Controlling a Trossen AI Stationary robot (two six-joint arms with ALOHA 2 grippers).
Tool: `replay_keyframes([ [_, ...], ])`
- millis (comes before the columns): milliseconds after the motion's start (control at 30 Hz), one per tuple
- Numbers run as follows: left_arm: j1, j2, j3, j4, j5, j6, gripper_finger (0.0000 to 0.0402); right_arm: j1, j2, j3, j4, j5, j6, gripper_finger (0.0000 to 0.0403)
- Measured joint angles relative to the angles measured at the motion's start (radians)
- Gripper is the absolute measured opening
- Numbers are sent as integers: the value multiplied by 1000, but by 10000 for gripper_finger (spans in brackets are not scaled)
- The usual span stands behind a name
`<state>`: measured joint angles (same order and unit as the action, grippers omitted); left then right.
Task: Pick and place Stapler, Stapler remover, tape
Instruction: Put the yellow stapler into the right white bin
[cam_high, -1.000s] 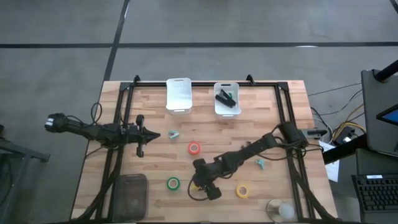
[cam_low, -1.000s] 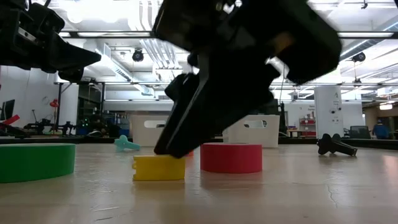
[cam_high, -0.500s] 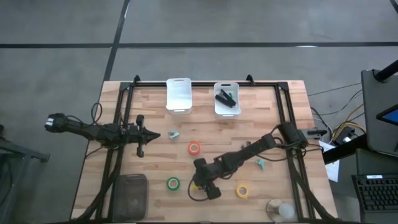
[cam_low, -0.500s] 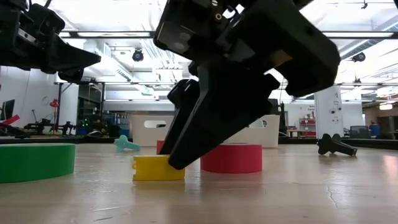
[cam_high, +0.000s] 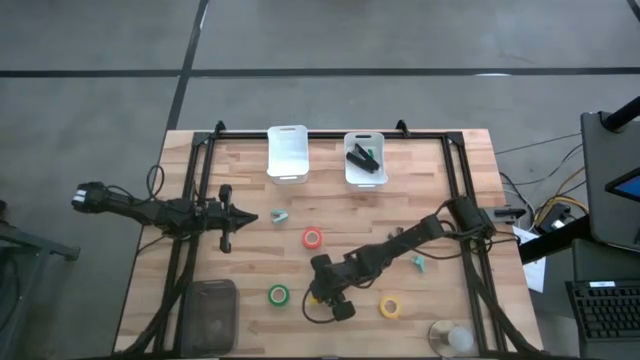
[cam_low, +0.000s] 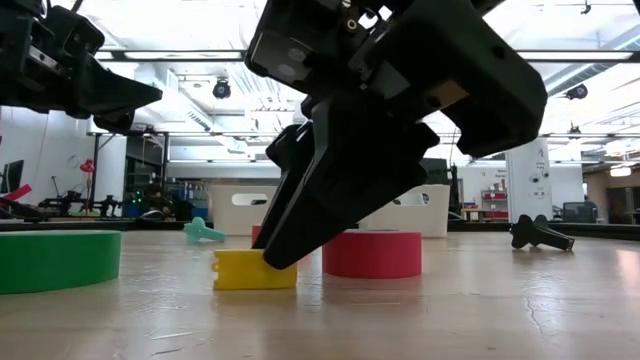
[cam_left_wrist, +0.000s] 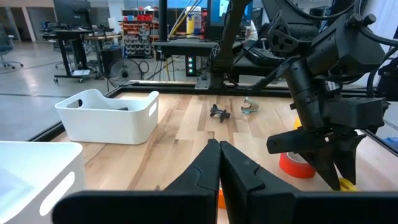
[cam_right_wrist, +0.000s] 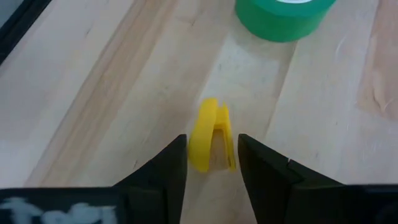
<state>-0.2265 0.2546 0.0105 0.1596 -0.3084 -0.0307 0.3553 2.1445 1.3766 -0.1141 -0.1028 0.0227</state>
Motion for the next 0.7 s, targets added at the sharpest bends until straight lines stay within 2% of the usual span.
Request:
replay_keyframes([
  [433, 0, 0, 0, 0, 0, 0, 12, -1, 0, 0, -1, -2, -23, 71],
  [700, 0, 0, 0, 0, 0, 0, 12, -23, -20, 11, -51, -1, -44, 64],
])
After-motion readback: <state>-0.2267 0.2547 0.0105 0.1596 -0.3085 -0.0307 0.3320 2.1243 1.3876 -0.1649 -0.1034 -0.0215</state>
